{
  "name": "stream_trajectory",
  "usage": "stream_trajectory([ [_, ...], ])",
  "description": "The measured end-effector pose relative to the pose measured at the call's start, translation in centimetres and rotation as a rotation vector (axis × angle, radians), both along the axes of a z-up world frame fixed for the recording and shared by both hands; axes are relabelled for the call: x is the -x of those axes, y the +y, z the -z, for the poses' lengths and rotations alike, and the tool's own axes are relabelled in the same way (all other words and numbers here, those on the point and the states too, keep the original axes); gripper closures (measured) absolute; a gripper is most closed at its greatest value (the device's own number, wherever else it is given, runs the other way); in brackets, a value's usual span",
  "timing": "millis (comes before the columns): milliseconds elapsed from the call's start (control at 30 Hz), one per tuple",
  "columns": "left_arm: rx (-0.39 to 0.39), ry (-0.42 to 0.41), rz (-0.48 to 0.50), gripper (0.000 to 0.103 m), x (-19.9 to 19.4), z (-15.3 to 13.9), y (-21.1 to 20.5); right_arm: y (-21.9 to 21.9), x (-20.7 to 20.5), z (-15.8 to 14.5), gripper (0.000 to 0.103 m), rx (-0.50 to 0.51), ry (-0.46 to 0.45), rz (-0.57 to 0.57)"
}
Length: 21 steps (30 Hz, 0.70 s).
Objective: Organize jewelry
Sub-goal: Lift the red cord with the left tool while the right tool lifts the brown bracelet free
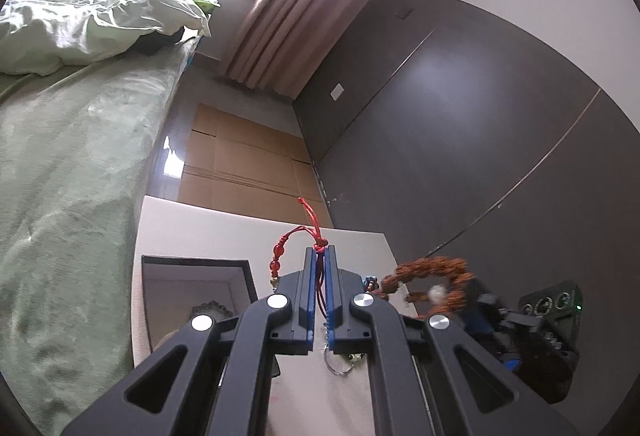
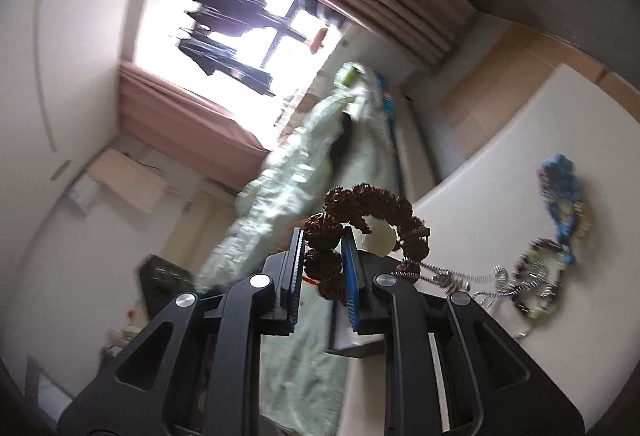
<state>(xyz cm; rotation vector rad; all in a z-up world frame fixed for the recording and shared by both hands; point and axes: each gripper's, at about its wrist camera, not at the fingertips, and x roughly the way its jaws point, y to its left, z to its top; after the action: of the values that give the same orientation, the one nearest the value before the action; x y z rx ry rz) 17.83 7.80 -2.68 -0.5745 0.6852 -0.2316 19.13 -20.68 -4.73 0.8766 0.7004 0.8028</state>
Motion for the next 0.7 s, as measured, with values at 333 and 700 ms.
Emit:
stream_trajectory([
  [333,0.014,-0.008,-0.011,0.101,0.5,-0.5,0.7,0.9,-0.5,1.4,0.084,0.139,0.067,0.027],
  [700,0.025,0.000,-0.020,0.101,0.6,-0.5,1.1,5.3,-2.3,6.2,0.084,0.224,0.207,-0.057],
])
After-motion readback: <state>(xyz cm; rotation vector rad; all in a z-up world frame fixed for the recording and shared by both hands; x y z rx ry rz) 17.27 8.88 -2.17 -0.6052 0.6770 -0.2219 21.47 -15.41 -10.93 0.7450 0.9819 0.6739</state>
